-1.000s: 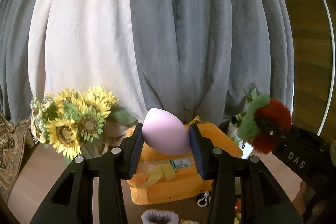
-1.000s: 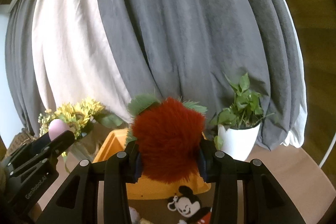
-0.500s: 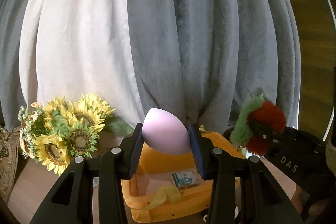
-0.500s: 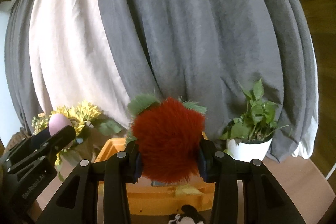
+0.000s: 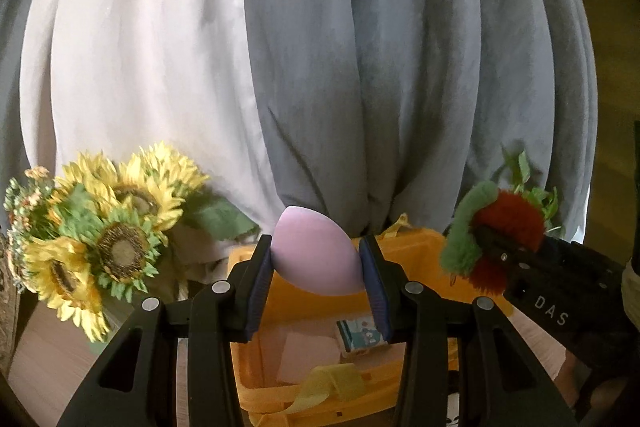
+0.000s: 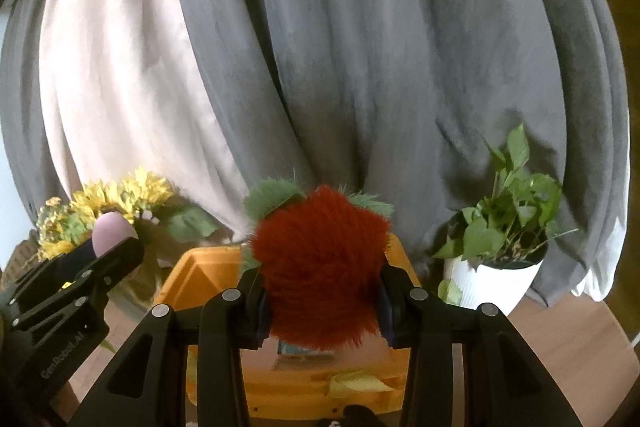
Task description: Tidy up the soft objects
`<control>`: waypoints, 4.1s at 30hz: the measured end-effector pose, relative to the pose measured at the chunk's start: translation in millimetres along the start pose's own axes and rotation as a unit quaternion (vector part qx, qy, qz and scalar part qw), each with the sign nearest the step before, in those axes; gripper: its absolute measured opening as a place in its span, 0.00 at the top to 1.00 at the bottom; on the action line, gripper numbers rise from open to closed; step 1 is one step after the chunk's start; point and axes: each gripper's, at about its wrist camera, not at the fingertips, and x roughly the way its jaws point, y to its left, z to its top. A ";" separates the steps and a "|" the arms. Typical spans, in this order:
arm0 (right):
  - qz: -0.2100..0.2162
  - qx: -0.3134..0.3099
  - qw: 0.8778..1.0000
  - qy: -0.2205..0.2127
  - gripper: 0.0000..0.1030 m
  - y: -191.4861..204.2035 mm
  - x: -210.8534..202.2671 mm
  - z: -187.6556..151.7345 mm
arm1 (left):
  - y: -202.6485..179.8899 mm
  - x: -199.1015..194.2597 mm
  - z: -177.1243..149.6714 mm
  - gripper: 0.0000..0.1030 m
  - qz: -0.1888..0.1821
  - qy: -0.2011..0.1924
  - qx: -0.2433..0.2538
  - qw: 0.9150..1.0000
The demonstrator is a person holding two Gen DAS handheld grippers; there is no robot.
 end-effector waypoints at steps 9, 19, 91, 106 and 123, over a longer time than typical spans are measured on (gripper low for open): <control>-0.003 0.007 0.999 0.039 0.59 -5.8 36.9 -14.1 | 0.1 32.9 -15.6 0.59 -0.002 0.038 0.000 0.999; -0.006 0.011 0.997 0.077 0.59 -10.5 63.7 -28.5 | 2.3 62.6 -33.7 0.58 -0.003 0.082 -0.007 0.997; -0.035 0.031 0.999 0.012 0.34 42.3 -108.3 -47.0 | 21.8 -126.8 -44.3 0.44 -0.019 0.033 0.024 0.999; -0.062 0.054 0.996 0.041 0.34 56.6 -133.3 -85.5 | 31.6 -143.4 -76.5 0.44 -0.051 0.068 0.040 0.996; -0.071 0.073 0.989 0.107 0.34 57.6 -119.6 -137.5 | 34.2 -126.3 -125.4 0.43 -0.060 0.133 0.062 0.987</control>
